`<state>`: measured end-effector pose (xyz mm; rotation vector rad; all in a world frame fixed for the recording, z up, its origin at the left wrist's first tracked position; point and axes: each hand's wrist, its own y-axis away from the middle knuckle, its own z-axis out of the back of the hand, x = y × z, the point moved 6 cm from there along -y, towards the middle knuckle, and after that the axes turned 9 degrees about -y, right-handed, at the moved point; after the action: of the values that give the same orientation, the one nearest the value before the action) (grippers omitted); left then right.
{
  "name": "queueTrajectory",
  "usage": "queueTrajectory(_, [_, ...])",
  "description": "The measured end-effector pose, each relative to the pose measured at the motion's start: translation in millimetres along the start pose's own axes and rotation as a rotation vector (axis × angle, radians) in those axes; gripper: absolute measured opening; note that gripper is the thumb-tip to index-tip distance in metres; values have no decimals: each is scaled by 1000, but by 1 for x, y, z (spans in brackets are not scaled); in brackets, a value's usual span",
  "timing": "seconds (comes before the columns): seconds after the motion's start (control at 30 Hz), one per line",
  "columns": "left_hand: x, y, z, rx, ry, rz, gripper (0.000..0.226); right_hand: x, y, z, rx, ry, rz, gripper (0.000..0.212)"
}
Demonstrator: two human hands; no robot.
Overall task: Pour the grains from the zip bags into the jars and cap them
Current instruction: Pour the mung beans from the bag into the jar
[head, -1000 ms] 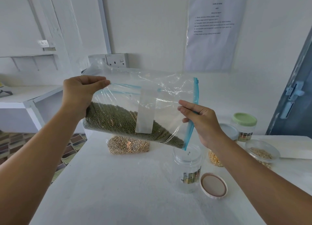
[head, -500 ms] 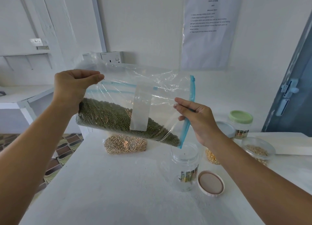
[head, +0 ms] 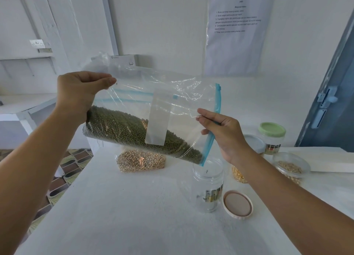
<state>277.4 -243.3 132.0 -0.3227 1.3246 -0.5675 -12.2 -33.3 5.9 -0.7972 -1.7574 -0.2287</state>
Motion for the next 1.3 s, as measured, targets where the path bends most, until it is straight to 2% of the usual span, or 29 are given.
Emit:
queueTrajectory(0.5, [-11,-12,5,-14,-2,-38,33,14,-6,-6,28,1,34,26])
queueTrajectory(0.7, [-17,-15,3,-19,-27,-66,25,14,-8,-6,26,-3,32,26])
queueTrajectory(1.3, [-8,-19,6,-31,-32,-44,25,6,-7,-11,41,-2,21,26])
